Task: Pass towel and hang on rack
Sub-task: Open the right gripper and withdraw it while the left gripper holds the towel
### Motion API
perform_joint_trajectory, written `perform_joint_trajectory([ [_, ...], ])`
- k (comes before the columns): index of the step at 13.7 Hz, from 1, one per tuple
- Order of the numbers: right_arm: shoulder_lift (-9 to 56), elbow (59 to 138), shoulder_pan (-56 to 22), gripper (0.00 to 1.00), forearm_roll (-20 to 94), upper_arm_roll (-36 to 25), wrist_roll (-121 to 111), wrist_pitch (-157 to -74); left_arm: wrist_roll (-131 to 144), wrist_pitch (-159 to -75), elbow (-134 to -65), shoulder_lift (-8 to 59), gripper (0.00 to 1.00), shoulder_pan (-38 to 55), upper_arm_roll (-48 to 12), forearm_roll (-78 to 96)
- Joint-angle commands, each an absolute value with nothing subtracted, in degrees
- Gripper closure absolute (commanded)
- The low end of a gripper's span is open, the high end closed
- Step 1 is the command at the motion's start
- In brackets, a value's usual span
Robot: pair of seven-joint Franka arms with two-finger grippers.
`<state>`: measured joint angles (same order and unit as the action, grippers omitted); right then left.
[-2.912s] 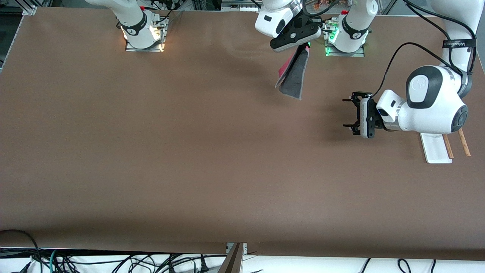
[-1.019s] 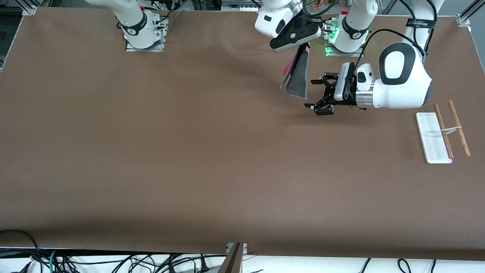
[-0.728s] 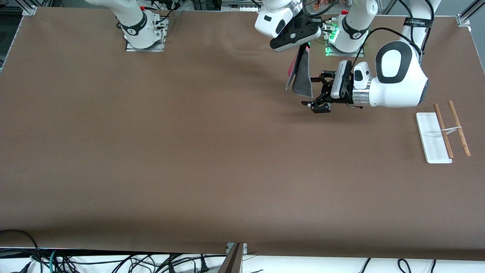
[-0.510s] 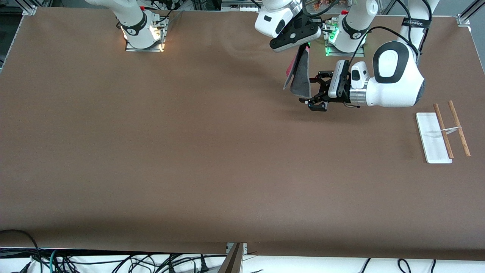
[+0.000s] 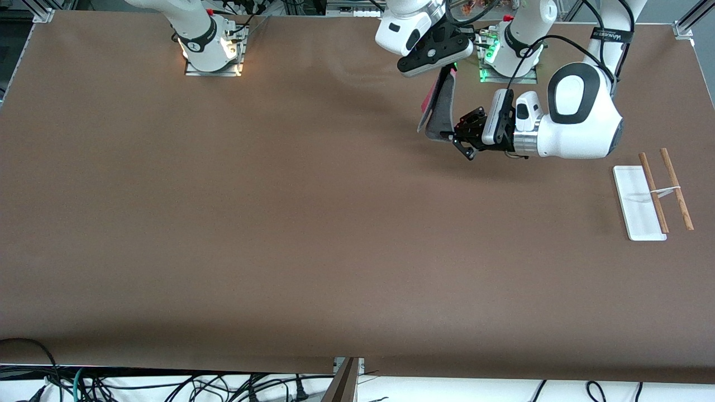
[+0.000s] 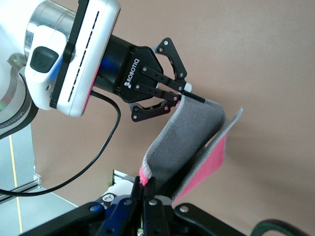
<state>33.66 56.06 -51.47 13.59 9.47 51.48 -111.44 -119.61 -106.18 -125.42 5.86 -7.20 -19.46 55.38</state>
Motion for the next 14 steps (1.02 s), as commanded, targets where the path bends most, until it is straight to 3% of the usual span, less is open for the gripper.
perform_joint_trajectory([
  [1,34.63,53.96,-51.33,1.00,14.50,9.76,51.94,-111.27,-121.82,-106.52,-125.95,5.71,1.00,-7.29,-19.69,57.39],
  [3,34.63,53.96,-51.33,0.99,14.50,9.67,52.03,-111.18,-121.73,-106.52,-125.95,5.71,1.00,-7.29,-19.69,57.39],
  [4,34.63,53.96,-51.33,0.72,14.50,9.67,52.03,-111.09,-121.64,-106.35,-125.86,5.71,1.00,-7.29,-19.69,57.39],
  [5,34.28,53.96,-51.07,0.19,14.41,9.58,51.86,-110.92,-121.47,-106.35,-125.60,5.71,1.00,-7.38,-19.60,57.39],
  [6,34.02,54.14,-50.54,0.00,14.50,9.49,51.59,-110.83,-120.86,-106.35,-125.33,5.71,1.00,-7.38,-19.60,57.31],
  [9,31.22,57.20,-46.86,0.00,14.76,9.75,50.46,-109.17,-118.13,-106.26,-124.89,5.63,1.00,-7.56,-19.25,55.90],
  [14,11.38,79.85,-35.27,0.00,13.98,9.23,36.93,-100.05,-102.34,-103.11,-118.23,5.63,1.00,-8.70,-18.81,38.45],
])
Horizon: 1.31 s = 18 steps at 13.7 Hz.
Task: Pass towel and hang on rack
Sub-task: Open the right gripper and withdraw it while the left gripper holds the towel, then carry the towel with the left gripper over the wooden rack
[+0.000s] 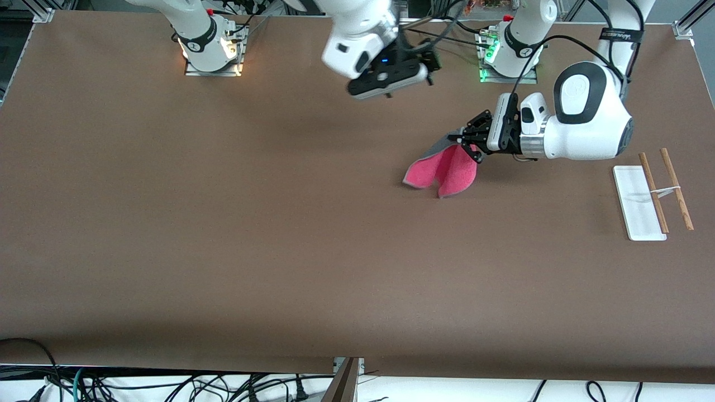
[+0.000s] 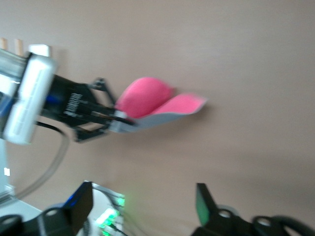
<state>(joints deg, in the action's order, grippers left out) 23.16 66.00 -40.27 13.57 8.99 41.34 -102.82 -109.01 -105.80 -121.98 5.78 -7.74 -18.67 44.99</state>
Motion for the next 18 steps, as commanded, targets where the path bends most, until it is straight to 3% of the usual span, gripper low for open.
perform_joint_trajectory([
  [1,8.21,82.50,-32.02,0.00,13.71,9.05,33.69,-96.54,-99.96,-101.62,-116.65,5.71,1.00,-9.40,-18.81,35.71],
  [4,4.05,83.32,-22.96,0.00,13.36,6.52,21.55,-89.14,-94.06,-97.58,-112.26,7.46,1.00,-14.22,-18.81,23.95],
  [6,2.82,83.15,-17.08,0.00,11.44,4.93,18.48,-83.26,-91.94,-93.54,-105.24,11.93,1.00,-17.91,-18.81,12.97],
  [9,2.20,83.58,-15.65,0.00,3.61,-0.07,4.51,-81.65,-90.27,-89.65,-97.83,16.17,1.00,-22.92,-18.46,1.60],
  [14,1.49,85.17,-13.80,0.00,-1.32,-0.97,-0.26,-81.74,-88.68,-89.47,-92.29,18.10,1.00,-29.87,-14.51,-10.27],
  [18,1.76,85.17,-13.71,0.00,-1.41,-1.32,-0.26,-82.09,-89.21,-95.25,-89.04,21.18,1.00,-33.47,-10.55,-17.40],
])
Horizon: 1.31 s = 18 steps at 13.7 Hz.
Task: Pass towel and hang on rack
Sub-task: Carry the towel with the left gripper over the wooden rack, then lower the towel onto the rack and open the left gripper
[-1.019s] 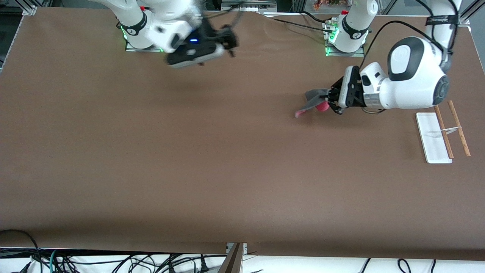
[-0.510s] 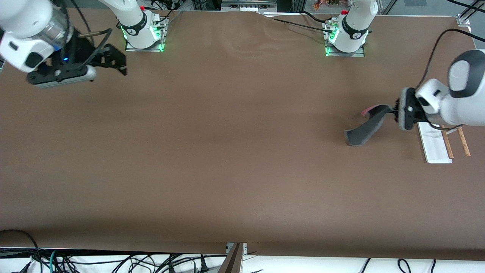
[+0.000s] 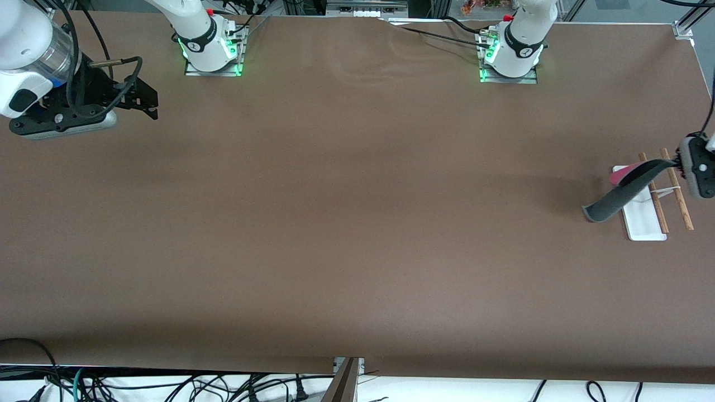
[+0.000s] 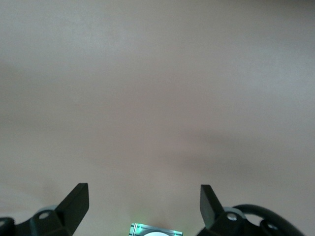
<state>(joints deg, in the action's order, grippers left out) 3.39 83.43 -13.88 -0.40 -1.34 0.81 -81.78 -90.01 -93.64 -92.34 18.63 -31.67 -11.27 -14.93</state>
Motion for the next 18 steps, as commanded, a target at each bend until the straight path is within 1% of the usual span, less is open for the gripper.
perform_joint_trajectory([
  [1,2.02,85.17,-13.80,0.00,-1.41,-1.75,-0.09,-82.09,-89.12,-96.06,-89.03,21.53,1.00,-35.23,-10.55,-17.14],
  [4,2.90,85.34,-13.62,0.00,-1.41,-1.93,0.79,-82.62,-89.21,-101.76,-89.03,24.42,1.00,-41.29,-10.46,-16.35],
  [6,3.16,85.34,-13.62,0.00,-1.23,-4.03,0.62,-82.88,-89.12,-105.19,-88.07,27.06,1.00,-45.42,-10.46,-16.00],
  [8,3.16,85.43,-13.62,0.00,-0.97,-5.18,0.35,-82.88,-89.03,-107.30,-87.98,29.34,1.00,-46.93,-10.37,-14.94],
  [10,3.60,85.34,-13.88,0.00,-0.88,-5.10,0.79,-82.97,-89.21,-112.04,-88.07,31.80,1.00,-49.12,-10.37,-14.94],
  [12,3.78,85.43,-14.24,0.00,-0.53,-4.92,0.79,-82.97,-89.12,-113.55,-88.07,33.83,1.00,-50.18,-10.46,-14.51],
  [13,4.04,85.69,-14.24,0.00,-0.44,-4.83,0.88,-83.06,-89.12,-113.64,-87.98,34.88,0.96,-50.19,-10.46,-14.07],
  [14,4.04,85.87,-14.24,0.00,-0.44,-4.83,0.79,-83.32,-89.12,-113.82,-87.72,35.50,0.80,-50.19,-10.46,-13.80],
  [15,4.04,85.87,-14.24,0.00,-0.44,-4.83,0.79,-83.32,-89.12,-113.91,-87.28,35.59,0.68,-50.10,-10.46,-13.71],
  [16,4.04,86.13,-14.24,0.00,-0.44,-4.83,0.79,-83.32,-89.12,-113.91,-87.19,35.60,0.01,-50.10,-10.46,-13.62],
  [18,3.69,87.18,-14.24,0.00,-0.53,-4.83,0.79,-83.41,-88.77,-113.64,-86.23,35.25,0.00,-49.84,-10.63,-13.36],
])
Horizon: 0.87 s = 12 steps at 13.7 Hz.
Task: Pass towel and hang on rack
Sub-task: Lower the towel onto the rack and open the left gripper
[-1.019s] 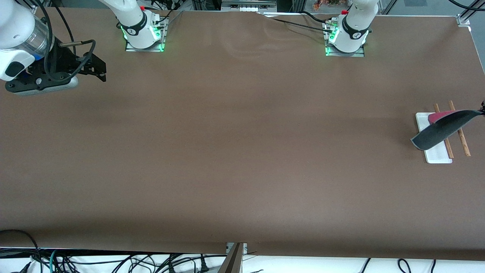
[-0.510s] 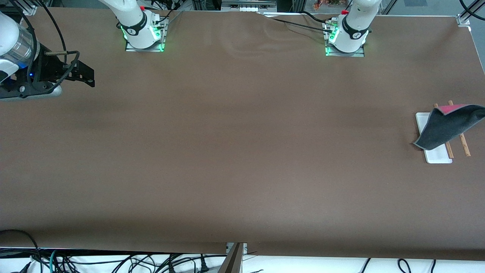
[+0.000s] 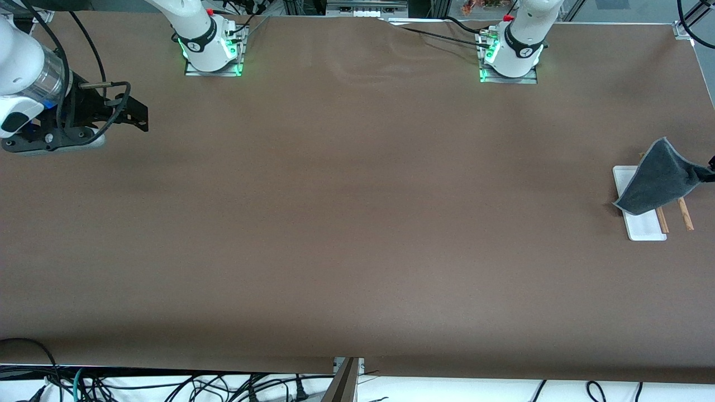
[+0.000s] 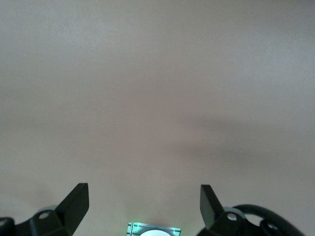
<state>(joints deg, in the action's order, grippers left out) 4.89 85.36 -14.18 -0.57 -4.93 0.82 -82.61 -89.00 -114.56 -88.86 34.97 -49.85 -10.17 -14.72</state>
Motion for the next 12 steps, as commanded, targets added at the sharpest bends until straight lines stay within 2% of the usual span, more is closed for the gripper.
perform_joint_trajectory([
  [1,3.52,88.58,-14.24,0.00,-0.61,-4.83,0.79,-84.10,-88.77,-113.29,-84.92,35.24,0.00,-49.57,-10.81,-13.45],
  [4,2.11,92.63,-14.24,0.00,-0.62,-5.10,0.79,-87.45,-88.77,-112.68,-84.64,34.98,0.00,-49.31,-10.99,-13.36],
  [8,2.11,92.29,-14.24,0.00,-0.62,-5.01,0.79,-87.36,-88.86,-112.50,-84.64,34.81,0.00,-49.31,-11.07,-13.36],
  [10,2.11,92.29,-14.24,0.00,-0.70,-5.01,0.70,-87.36,-88.60,-108.75,-83.24,33.23,0.00,-48.78,-11.68,-12.14],
  [12,2.20,92.29,-14.24,0.00,-0.70,-5.01,0.62,-87.36,-87.11,-100.15,-79.56,31.82,0.00,-48.34,-14.14,-10.64],
])
